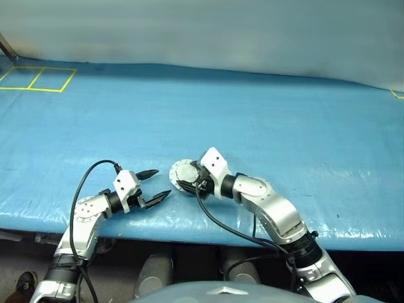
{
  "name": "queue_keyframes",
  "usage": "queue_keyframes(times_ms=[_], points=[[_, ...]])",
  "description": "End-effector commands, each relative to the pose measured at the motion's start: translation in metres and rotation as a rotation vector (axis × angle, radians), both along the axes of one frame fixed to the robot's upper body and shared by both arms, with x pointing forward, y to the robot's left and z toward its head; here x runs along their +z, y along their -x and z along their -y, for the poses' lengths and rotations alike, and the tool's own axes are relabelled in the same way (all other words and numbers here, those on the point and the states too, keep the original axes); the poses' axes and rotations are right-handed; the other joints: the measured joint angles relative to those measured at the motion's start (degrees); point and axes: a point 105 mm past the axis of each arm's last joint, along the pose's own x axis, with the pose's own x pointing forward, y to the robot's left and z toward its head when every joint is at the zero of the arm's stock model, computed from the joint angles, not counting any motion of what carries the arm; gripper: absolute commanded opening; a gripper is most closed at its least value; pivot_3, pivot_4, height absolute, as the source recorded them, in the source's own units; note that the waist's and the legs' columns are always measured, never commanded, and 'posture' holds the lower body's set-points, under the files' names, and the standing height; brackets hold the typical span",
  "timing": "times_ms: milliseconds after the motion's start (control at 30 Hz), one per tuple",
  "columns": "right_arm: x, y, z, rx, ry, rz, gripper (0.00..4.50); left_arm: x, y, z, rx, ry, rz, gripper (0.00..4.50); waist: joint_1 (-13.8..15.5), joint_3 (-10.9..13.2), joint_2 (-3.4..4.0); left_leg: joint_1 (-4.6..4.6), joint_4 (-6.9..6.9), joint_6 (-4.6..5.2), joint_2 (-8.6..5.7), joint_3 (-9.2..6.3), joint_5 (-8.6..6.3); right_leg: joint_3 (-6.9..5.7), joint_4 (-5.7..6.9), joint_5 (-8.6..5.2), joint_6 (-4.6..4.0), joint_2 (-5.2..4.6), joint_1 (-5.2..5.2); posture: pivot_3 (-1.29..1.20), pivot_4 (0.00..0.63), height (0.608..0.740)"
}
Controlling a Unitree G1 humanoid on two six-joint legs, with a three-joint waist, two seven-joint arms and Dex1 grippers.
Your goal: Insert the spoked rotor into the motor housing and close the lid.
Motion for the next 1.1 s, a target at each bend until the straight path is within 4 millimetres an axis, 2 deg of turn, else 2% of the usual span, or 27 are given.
queue_keyframes(times_ms=[33, 300, 433, 633, 900, 1100], points=[[0.001, -0.002, -0.001, -0.003, 0.003, 0.024, 3.8, 0.012, -0.001, -0.001, -0.002, 0.006, 0.047, 4.03, 0.01, 0.0, 0.0, 0.0, 0.0, 0.0, 0.0, 0.0, 0.0, 0.0, 0.0, 0.0, 0.0, 0.0, 0.0, 0.0, 0.15, 0.74], [-0.003, -0.003, 0.0, -0.006, 0.023, 0.031, 3.8, 0.012, -0.002, -0.001, -0.002, 0.005, 0.05, 4.03, 0.0, 0.0, 0.0, 0.0, 0.01, 0.0, 0.0, 0.0, 0.0, 0.0, 0.01, 0.0, 0.0, 0.0, 0.0, 0.0, 0.15, 0.74], [0.001, -0.004, 0.002, -0.01, 0.004, 0.034, 3.04, 0.012, -0.002, -0.001, -0.002, 0.004, 0.052, 4.03, 0.0, 0.0, 0.0, 0.0, 0.01, 0.0, 0.0, 0.0, 0.0, 0.0, 0.0, 0.0, 0.0, 0.0, 0.0, 0.0, 0.15, 0.74], [0.014, -0.005, 0.002, -0.004, -0.028, 0.046, 3.04, 0.012, -0.002, 0.0, -0.004, 0.005, 0.05, 4.03, 0.03, 0.0, 0.0, -0.01, 0.01, 0.0, 0.0, 0.0, 0.0, 0.0, 0.0, 0.0, 0.0, 0.0, 0.0, 0.0, 0.15, 0.74], [0.01, -0.003, 0.002, 0.017, -0.005, 0.038, 3.04, 0.011, -0.001, -0.001, 0.0, 0.004, 0.047, 4.03, 0.04, 0.0, 0.0, -0.01, 0.01, 0.0, 0.0, 0.0, 0.0, 0.0, 0.0, 0.0, 0.0, 0.0, 0.0, 0.0, 0.15, 0.74], [0.0, -0.002, 0.003, 0.02, 0.034, 0.026, 3.04, 0.011, -0.001, -0.001, 0.001, 0.006, 0.047, 4.03, 0.03, 0.0, 0.0, -0.01, 0.01, 0.0, 0.0, 0.0, 0.0, 0.0, 0.0, 0.0, 0.0, 0.0, 0.0, 0.0, 0.15, 0.74]])
